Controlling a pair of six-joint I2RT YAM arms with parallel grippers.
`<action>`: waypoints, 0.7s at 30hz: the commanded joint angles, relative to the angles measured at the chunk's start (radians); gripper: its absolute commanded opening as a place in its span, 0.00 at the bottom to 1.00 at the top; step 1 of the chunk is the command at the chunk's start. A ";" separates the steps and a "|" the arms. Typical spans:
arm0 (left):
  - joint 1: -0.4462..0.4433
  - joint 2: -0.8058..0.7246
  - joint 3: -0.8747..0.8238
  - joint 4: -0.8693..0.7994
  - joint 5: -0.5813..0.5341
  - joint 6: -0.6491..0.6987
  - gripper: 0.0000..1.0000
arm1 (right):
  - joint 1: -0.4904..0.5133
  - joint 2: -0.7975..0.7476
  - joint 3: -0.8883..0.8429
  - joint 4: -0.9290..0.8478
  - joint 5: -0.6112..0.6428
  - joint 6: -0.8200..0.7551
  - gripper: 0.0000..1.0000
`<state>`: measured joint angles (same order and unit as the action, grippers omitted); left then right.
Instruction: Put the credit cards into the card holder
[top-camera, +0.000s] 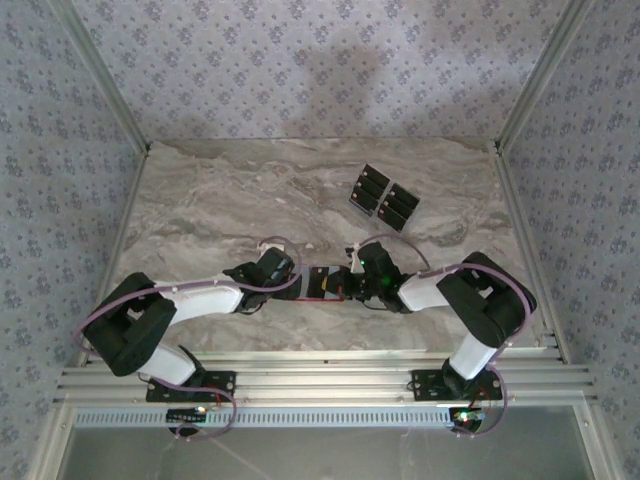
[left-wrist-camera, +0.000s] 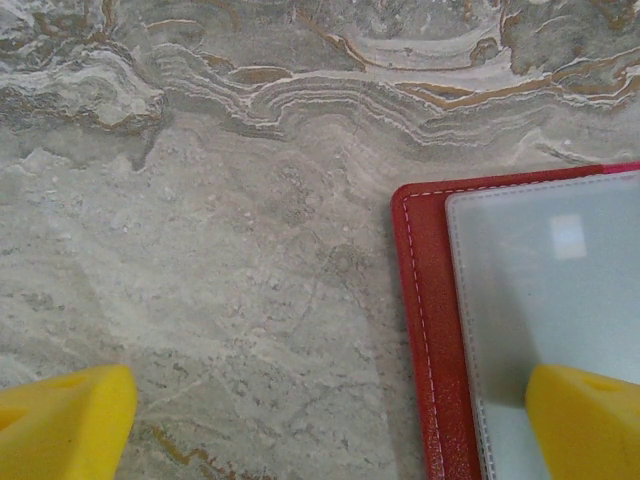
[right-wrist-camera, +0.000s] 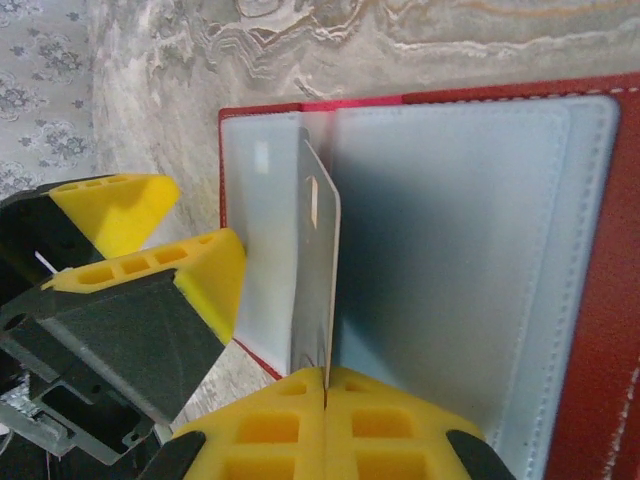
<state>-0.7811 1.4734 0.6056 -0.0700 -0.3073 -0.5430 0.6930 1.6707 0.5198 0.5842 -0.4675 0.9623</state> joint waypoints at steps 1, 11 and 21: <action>-0.001 0.005 -0.030 -0.083 -0.030 0.006 1.00 | -0.006 0.036 0.006 -0.014 -0.031 0.011 0.00; -0.004 0.004 -0.033 -0.082 -0.031 0.006 1.00 | -0.027 0.077 0.048 -0.049 -0.086 0.000 0.00; -0.004 0.000 -0.035 -0.080 -0.033 0.007 1.00 | -0.047 0.120 0.098 -0.115 -0.147 -0.004 0.00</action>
<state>-0.7811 1.4723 0.6037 -0.0673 -0.3073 -0.5430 0.6529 1.7584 0.6010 0.5461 -0.5892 0.9642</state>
